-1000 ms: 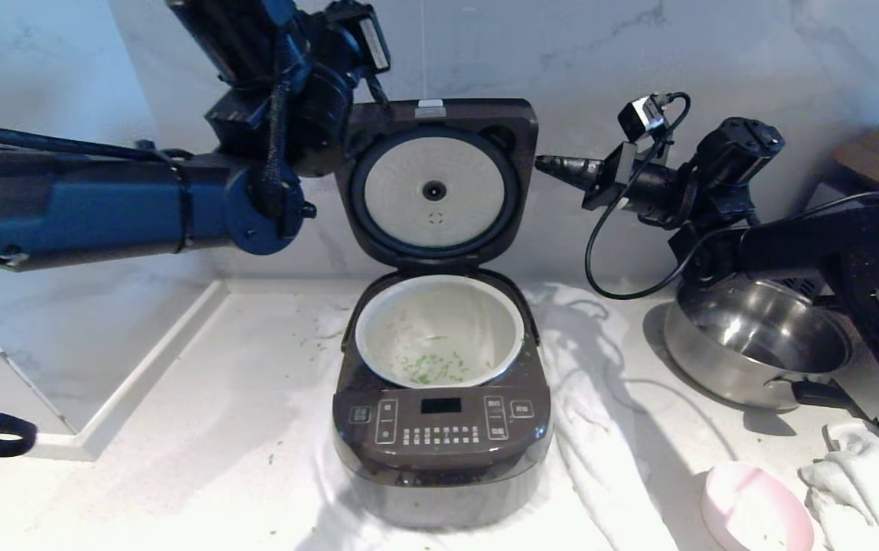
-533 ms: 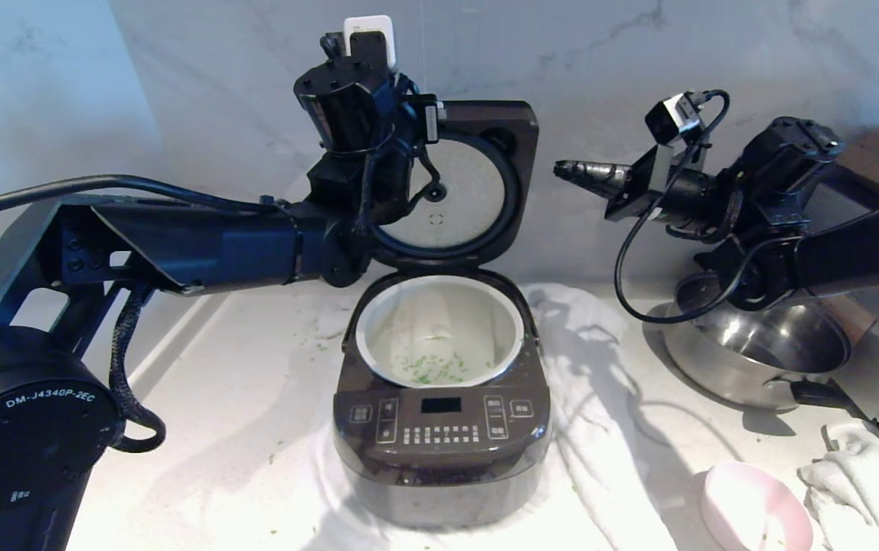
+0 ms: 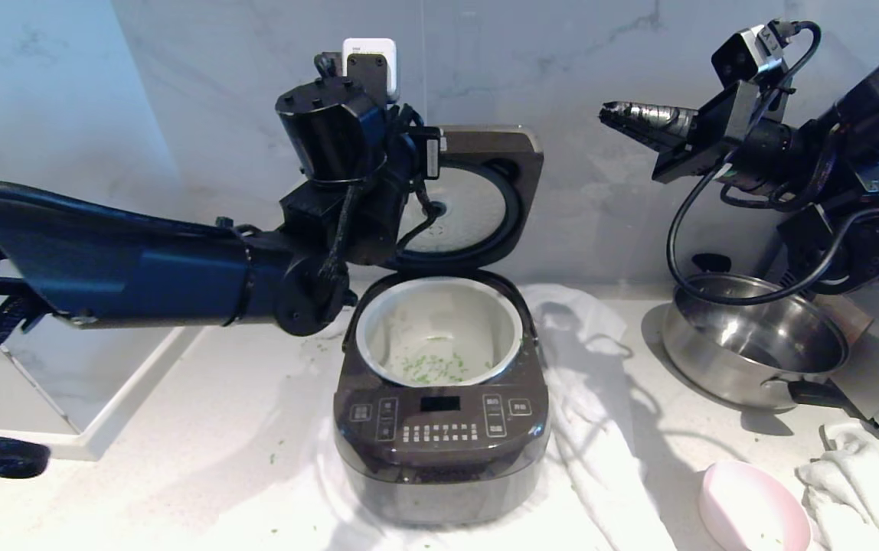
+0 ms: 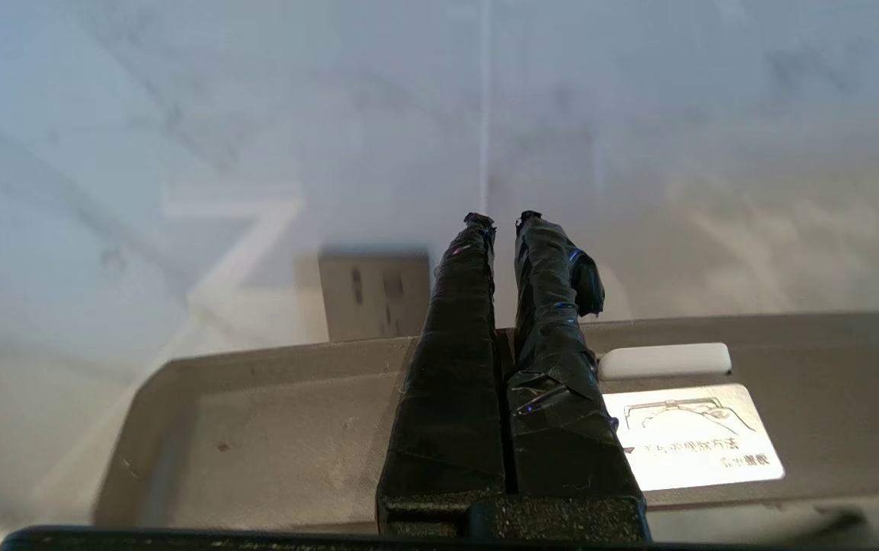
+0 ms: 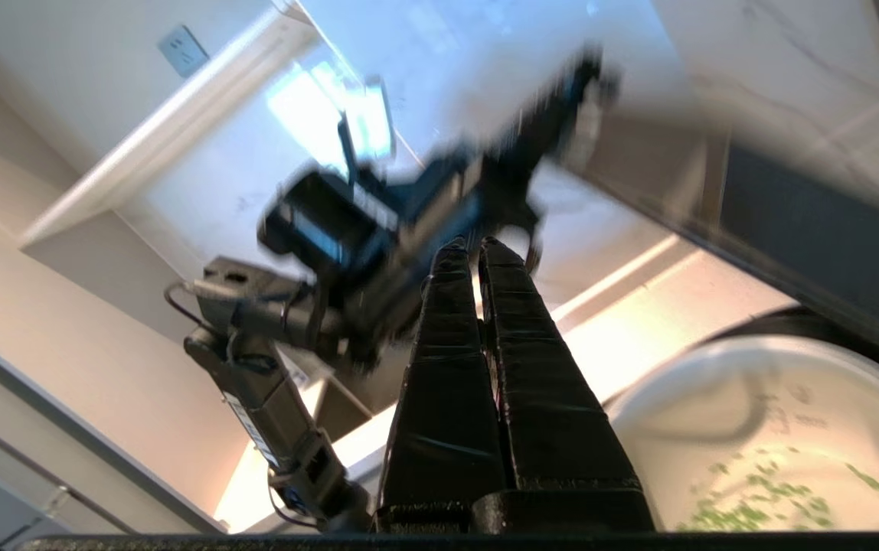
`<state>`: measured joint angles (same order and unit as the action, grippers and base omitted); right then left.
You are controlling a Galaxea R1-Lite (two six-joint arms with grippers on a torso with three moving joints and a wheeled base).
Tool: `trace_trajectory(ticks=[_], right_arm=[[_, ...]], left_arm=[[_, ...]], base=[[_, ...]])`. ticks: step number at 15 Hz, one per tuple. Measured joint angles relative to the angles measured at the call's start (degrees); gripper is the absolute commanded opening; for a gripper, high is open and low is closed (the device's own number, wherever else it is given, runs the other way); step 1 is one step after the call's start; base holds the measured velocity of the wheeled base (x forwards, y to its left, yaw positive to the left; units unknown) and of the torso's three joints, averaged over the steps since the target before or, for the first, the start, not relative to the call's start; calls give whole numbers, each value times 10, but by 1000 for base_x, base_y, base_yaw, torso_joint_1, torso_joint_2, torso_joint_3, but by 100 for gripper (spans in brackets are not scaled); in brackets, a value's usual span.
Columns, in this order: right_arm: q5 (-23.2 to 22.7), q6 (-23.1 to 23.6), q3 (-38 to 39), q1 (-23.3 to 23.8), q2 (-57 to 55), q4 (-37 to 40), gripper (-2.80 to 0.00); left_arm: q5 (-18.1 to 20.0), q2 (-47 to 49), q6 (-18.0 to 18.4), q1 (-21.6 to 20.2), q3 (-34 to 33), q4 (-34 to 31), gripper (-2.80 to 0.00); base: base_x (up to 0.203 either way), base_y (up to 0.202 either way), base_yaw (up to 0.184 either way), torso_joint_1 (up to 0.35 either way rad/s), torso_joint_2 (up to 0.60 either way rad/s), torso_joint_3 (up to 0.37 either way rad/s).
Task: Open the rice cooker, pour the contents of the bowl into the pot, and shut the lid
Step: Close the rice cooker
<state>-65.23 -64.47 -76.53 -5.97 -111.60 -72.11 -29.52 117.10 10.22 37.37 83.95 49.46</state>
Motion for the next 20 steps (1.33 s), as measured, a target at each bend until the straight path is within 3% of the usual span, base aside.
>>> trace_trajectory(ticks=[3, 6, 12, 14, 16, 19, 20], right_arm=[[3, -39, -26, -4, 4, 3, -280], [20, -48, -39, -30, 6, 65, -280], [71, -34, -94, -49, 22, 338, -280], [98, 6, -142, -51, 24, 471, -280], [155, 94, -200, -66, 23, 631, -280], [310, 265, -267, -131, 13, 859, -280], [336, 296, -270, -148, 10, 903, -280]], left_arm=[[4, -59, -1, 12, -90, 8, -280], [13, -99, 0, 17, -160, 9, -280], [39, -170, -22, 25, -293, 10, -280], [40, -180, -32, 28, -315, 10, -280], [40, -185, -42, 34, -327, 9, -280], [40, -186, -55, 39, -340, 12, -280], [40, -187, -59, 41, -351, 12, -280]], base=[[0, 0, 0, 0, 0, 0], [0, 0, 0, 0, 0, 0], [0, 0, 0, 0, 0, 0], [0, 0, 0, 0, 0, 0], [0, 0, 0, 0, 0, 0], [0, 0, 0, 0, 0, 0], [0, 0, 0, 0, 0, 0]])
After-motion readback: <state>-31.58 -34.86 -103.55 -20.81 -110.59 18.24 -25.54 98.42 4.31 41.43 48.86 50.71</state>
